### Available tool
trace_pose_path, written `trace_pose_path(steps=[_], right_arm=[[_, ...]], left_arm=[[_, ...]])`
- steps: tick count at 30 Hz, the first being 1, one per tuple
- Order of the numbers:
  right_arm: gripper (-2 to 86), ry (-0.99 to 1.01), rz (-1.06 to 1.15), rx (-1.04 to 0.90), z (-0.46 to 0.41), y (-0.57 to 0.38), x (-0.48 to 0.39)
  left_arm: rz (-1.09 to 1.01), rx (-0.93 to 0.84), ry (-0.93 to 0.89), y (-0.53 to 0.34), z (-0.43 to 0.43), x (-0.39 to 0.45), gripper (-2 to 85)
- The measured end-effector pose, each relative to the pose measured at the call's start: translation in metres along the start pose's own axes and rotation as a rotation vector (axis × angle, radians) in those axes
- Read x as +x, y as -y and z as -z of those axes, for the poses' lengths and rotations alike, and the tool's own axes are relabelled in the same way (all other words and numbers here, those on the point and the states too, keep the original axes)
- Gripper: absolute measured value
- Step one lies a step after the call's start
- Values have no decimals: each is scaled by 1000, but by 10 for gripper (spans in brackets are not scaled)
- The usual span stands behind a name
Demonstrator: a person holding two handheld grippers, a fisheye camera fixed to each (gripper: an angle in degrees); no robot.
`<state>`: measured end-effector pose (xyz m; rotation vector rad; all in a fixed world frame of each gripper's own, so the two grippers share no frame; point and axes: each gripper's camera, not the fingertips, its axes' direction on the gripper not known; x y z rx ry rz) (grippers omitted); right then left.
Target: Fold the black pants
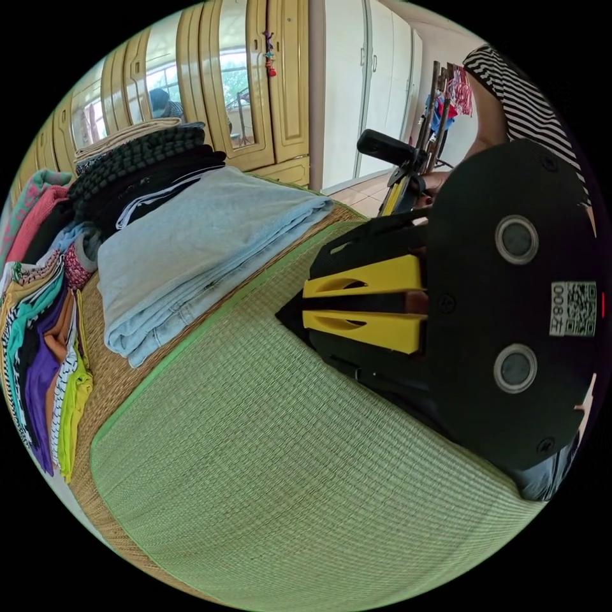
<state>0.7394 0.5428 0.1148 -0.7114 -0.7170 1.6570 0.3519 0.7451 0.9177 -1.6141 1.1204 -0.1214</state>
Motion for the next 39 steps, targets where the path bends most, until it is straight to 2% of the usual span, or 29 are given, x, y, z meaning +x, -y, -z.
trace_pose_path(steps=[9, 16, 20, 27, 31, 37, 39], right_arm=[[11, 46, -54, 12, 15, 17, 3], [9, 6, -6, 11, 20, 27, -18], [8, -52, 52, -1, 17, 35, -35], [1, -119, 12, 3, 15, 36, -30], [0, -64, 66, -8, 0, 46, -44], [0, -189, 88, -87, -50, 71, -43], [0, -151, 65, -67, -53, 70, -39]], left_arm=[[42, 10, -57, 10, -4, -19, 49], [67, 36, -120, 9, 6, -33, 47], [59, 14, -87, 9, 9, -35, 46], [74, 13, -96, 2, 25, -39, 47], [61, -1, -86, -4, 40, -37, 48], [30, -7, -109, -19, 77, -32, 47], [10, 7, -122, -26, 91, -30, 44]])
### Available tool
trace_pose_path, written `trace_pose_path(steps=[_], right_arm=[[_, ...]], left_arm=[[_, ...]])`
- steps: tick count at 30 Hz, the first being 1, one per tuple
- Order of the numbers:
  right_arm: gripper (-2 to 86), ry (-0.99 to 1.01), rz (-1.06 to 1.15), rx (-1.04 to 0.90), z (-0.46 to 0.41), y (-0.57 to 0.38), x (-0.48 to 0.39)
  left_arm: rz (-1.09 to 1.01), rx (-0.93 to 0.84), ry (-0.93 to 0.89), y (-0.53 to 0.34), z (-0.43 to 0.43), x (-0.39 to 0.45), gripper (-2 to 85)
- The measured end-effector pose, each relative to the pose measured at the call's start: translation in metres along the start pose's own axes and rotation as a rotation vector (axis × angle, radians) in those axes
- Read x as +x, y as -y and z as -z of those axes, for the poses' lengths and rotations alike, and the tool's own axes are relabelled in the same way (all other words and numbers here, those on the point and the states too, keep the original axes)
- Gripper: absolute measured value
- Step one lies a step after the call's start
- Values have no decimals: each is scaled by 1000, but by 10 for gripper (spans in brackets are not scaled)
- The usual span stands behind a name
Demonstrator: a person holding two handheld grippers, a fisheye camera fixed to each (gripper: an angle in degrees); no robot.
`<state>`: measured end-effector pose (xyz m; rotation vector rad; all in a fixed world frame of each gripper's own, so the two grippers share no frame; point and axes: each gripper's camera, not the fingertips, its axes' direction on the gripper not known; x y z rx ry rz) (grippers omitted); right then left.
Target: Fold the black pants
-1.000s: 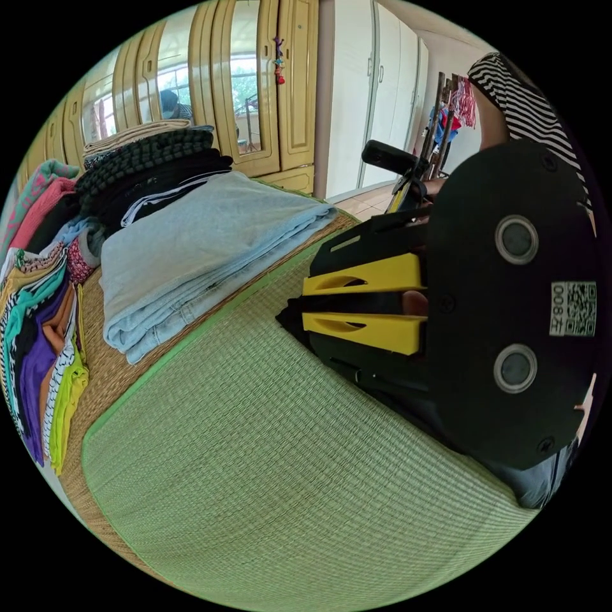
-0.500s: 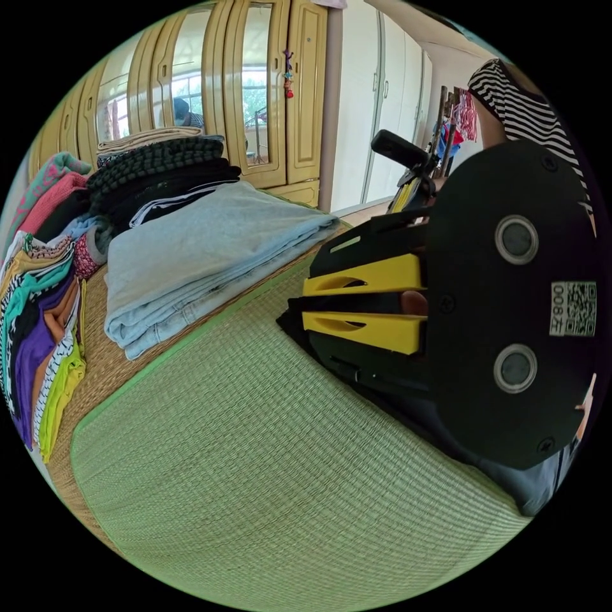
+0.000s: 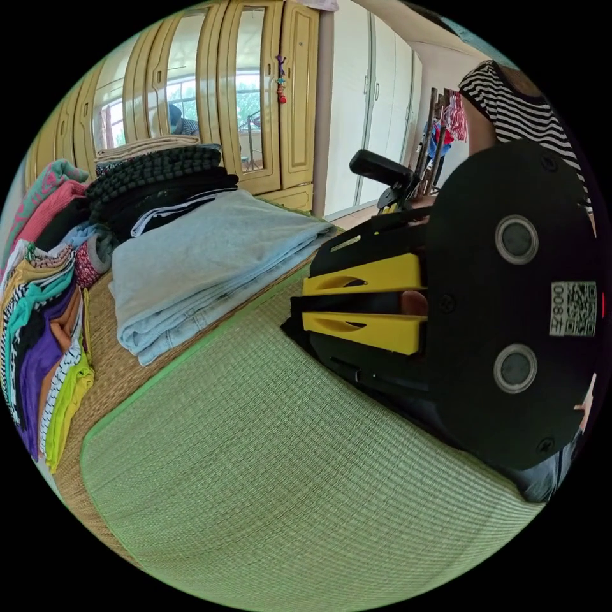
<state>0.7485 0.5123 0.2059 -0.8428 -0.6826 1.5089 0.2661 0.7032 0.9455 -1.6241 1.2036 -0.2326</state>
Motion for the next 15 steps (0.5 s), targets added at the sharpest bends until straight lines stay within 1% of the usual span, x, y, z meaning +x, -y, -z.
trace_pose_path(steps=[10, 12, 14, 15], right_arm=[[-1, -15, -4, 2, -35, 4, -9], [0, -13, -6, 6, -42, 5, -10], [0, -15, -9, 5, -52, 6, -12], [0, -17, -7, 4, -55, 7, -13]], left_arm=[[26, 4, -197, -46, 60, 6, 40], [49, 39, -244, -57, 75, 4, 39], [89, 96, -363, -73, 93, 1, 35], [94, 109, -383, -77, 98, 1, 34]])
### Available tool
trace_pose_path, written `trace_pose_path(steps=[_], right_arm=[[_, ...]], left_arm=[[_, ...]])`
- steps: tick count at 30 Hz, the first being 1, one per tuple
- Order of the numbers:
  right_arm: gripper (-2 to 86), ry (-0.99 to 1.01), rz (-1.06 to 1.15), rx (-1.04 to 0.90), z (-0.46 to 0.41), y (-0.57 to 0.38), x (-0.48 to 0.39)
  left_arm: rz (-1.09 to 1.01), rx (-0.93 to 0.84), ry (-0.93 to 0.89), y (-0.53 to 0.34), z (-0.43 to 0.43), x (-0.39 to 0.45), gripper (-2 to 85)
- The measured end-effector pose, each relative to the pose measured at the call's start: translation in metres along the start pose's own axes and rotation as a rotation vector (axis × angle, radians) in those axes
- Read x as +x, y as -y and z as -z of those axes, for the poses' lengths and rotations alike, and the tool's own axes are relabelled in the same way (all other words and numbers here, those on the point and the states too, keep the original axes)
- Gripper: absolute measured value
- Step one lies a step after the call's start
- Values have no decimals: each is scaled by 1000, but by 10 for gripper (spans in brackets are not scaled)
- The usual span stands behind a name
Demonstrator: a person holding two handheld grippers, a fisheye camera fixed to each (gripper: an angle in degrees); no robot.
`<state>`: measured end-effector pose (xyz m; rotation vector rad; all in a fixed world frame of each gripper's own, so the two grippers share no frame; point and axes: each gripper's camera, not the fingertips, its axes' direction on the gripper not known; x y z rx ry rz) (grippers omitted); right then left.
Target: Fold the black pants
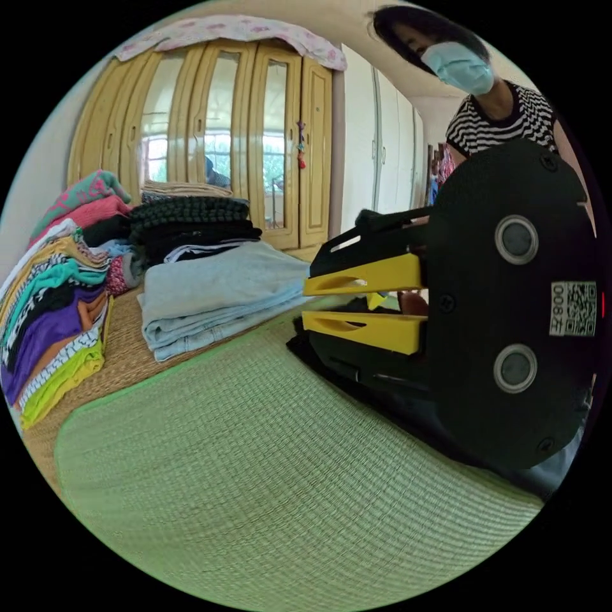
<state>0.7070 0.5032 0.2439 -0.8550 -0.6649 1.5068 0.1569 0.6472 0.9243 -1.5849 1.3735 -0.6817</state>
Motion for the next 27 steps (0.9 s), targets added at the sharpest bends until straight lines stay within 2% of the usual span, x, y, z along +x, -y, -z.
trace_pose_path(steps=[3, 10, 12, 14, 18, 21, 23, 27], right_arm=[[0, -7, 1, -7, -14, 2, -4], [0, -52, 99, 23, -45, 25, -38], [0, -66, 120, -21, -65, 37, -43], [0, -168, 127, -103, -100, 47, -41], [0, -167, 165, -102, -121, 49, -45], [0, -174, 209, -103, -138, 46, -54], [0, -108, 279, -117, -155, 41, -69], [1, -7, 395, -177, -197, 29, -104]], left_arm=[[-16, -4, 36, -23, 14, 15, 28], [-136, -161, 433, -86, 16, 63, 7], [-159, -103, 415, -106, 30, 81, 5], [-206, -22, 367, -142, 56, 106, 7], [-222, 57, 371, -220, 106, 130, 16], [-128, 148, 478, -298, 160, 134, 33], [5, 219, 571, -359, 205, 134, 50], [157, 279, 691, -423, 258, 137, 68]])
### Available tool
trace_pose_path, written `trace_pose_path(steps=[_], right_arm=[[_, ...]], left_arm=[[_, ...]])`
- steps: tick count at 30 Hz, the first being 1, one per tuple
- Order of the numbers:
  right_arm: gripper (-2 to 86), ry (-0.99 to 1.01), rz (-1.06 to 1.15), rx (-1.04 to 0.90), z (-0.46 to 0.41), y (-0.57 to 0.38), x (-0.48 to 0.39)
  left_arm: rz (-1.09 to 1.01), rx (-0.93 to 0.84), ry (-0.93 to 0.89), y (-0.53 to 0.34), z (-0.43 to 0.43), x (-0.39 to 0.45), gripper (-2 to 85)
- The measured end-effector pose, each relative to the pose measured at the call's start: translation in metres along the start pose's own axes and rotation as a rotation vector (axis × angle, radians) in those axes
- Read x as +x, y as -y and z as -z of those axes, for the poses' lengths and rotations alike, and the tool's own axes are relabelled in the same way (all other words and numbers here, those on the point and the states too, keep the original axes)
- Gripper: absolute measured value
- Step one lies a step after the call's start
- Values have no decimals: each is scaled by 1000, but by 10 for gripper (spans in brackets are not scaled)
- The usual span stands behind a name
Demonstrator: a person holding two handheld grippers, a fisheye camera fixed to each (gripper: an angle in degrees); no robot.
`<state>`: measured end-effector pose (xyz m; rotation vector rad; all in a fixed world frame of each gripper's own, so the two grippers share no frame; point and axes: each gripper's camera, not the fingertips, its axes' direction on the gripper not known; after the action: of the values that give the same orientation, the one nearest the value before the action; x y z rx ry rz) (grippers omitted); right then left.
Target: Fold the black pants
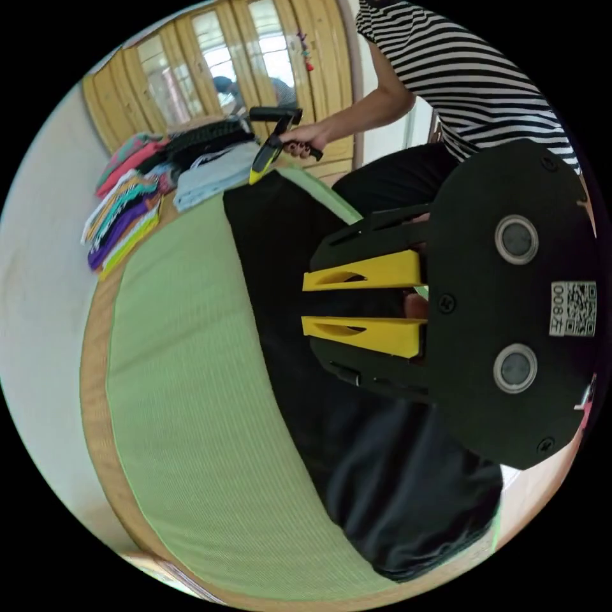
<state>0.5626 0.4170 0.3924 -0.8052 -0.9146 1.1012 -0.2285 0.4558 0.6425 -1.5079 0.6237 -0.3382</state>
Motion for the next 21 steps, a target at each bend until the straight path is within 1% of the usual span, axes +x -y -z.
trace_pose_path(steps=[2, 4, 6, 9, 12, 17, 19, 21], right_arm=[[2, 74, 83, -75, -40, 8, -30], [3, 120, 155, -139, -74, 14, -56], [6, 153, 216, -205, -107, 20, -81], [15, 184, 323, -283, -160, 32, -123], [39, 209, 437, -370, -215, 47, -160], [74, 143, 611, -556, -324, 65, -215], [77, 105, 662, -610, -353, 65, -227], [77, 115, 686, -691, -380, 61, -233]], left_arm=[[24, 14, 104, -14, 27, -15, 71], [29, 3, 147, -19, 41, -23, 69], [28, -49, 167, -27, 47, -29, 60], [27, -29, 140, -51, 65, -28, 36], [-1, 38, 143, -80, 93, -18, 19], [-15, 70, 123, -120, 131, -9, 6], [-8, 93, 100, -131, 145, -8, 7], [6, 98, 70, -142, 158, -9, 10]])
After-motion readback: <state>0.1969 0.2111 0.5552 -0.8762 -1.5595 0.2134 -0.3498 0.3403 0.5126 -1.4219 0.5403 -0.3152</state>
